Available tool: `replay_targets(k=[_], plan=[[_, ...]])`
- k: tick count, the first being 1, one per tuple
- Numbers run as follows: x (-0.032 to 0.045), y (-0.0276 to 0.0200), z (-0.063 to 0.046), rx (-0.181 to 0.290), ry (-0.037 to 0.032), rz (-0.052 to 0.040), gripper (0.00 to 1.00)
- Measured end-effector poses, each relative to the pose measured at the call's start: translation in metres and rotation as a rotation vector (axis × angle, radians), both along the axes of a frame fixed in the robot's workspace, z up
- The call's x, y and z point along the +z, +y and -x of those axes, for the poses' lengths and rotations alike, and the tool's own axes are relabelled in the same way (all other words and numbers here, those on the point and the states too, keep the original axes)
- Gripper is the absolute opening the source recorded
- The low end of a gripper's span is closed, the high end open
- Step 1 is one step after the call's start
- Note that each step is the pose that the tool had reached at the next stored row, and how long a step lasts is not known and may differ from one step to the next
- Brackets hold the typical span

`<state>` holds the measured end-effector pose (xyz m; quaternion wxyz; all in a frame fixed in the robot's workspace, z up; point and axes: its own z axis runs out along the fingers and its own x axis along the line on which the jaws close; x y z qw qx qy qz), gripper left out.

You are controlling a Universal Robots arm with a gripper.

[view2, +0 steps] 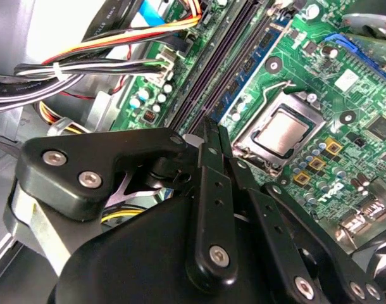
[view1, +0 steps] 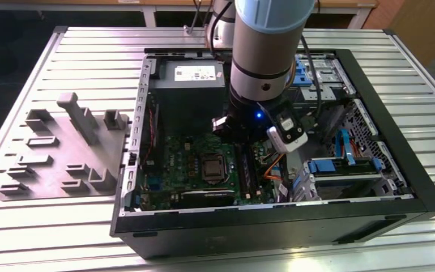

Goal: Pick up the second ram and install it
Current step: 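Insert the second ram into the second slot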

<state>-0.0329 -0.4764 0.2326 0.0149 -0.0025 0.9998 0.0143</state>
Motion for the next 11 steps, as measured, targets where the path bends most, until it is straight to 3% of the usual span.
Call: replay_targets(k=[11], plan=[[-0.0048,-0.0008,0.0009,0.001,-0.0001,0.0030,0.12]])
